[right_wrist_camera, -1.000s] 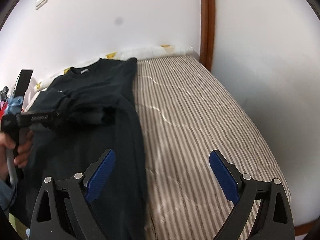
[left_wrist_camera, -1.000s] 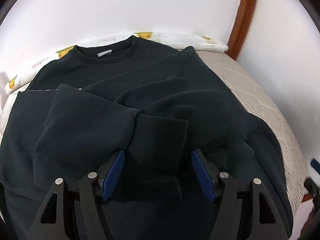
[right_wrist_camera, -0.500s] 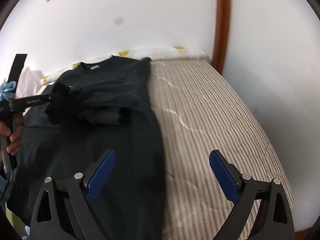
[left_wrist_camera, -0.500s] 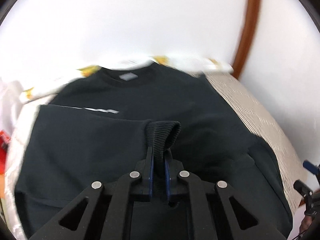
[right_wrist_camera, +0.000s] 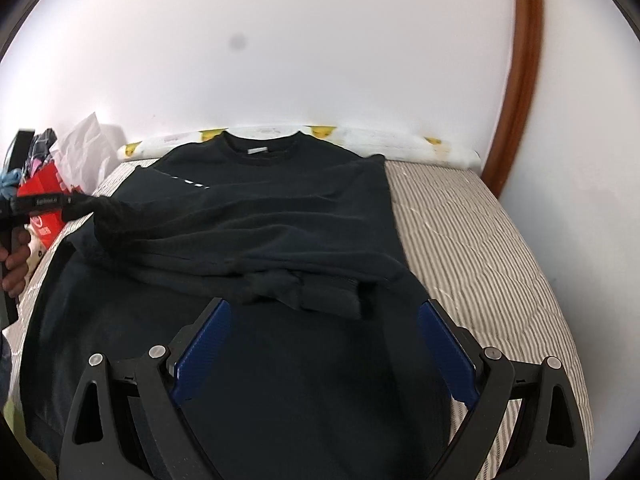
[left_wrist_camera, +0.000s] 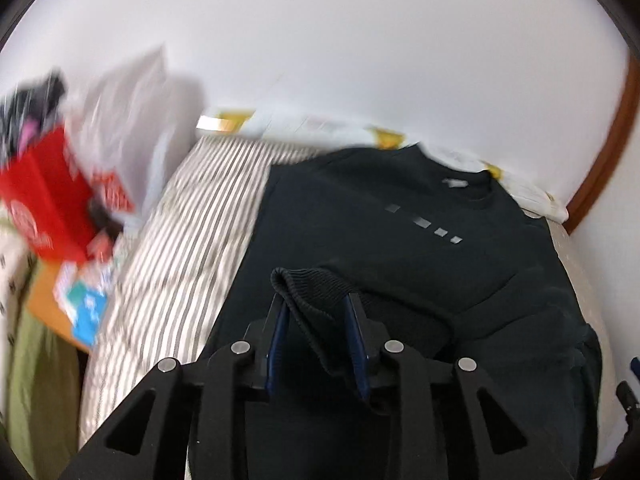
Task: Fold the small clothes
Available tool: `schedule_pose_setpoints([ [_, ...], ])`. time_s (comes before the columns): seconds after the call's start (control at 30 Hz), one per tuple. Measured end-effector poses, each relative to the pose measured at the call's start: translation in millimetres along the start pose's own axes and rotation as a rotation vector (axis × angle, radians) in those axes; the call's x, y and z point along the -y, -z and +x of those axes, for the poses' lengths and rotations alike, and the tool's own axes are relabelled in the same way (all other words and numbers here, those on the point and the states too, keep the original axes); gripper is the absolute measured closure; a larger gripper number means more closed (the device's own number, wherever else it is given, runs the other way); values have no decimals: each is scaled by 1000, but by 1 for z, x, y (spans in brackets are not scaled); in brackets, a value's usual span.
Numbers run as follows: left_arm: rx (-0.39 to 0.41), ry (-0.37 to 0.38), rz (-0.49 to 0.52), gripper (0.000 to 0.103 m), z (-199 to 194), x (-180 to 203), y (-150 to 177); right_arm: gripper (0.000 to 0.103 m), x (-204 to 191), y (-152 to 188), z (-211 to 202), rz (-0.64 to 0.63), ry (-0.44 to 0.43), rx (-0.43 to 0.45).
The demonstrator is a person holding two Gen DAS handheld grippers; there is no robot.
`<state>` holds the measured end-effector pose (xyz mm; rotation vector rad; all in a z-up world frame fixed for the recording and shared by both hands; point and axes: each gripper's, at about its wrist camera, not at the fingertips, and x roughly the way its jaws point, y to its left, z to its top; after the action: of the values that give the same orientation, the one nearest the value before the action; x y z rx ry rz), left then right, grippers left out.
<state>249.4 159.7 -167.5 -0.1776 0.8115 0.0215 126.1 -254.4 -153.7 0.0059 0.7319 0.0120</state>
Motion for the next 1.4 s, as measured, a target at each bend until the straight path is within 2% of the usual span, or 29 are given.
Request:
schedule_pose_setpoints([
  [0.1,-58,9,-57,76,10,-29,14,9,-13,-3,5,-27,-1,-5],
  [0.2,-65,-4,-70,76,11,-39,24,9,-23,-4,12,-45,-4,-16],
  [0.33,-66,27,-106,76,6,-52,28,9,-34,-4,22,-66,-9,-31],
  [0.47,-57,110,-59,76,9,-41,23,9,-42,-4,31,-75,-15,-43],
  [0.53,-68,100,-37,76,16,-33,21,9,-44,-4,34,-79,-11,-47],
  [0.63,-105,40,-21,75,35,-24,21,9,-45,-1,34,-88,6,-49],
  [0.87,-87,48,-17,57,45,-17,34,9,-31,6,38,-61,26,-73],
  [0.97,-83,15,30,51,50,-6,36,9,-25,7,44,-27,12,-90],
  [1.0,-75,-3,54,52,50,-1,36,9,-24,7,46,-17,6,-96],
  [1.07,-45,-29,97,66,50,5,36,9,-24,7,48,-7,-2,-98],
  [1.13,-28,-64,142,85,46,12,35,9,-25,7,47,-6,-5,-92],
  [1.2,-18,-70,154,94,39,13,30,9,-27,6,47,-10,-9,-82],
  [1.4,91,-41,130,95,2,-8,0,9,-30,-8,50,-48,8,-34],
])
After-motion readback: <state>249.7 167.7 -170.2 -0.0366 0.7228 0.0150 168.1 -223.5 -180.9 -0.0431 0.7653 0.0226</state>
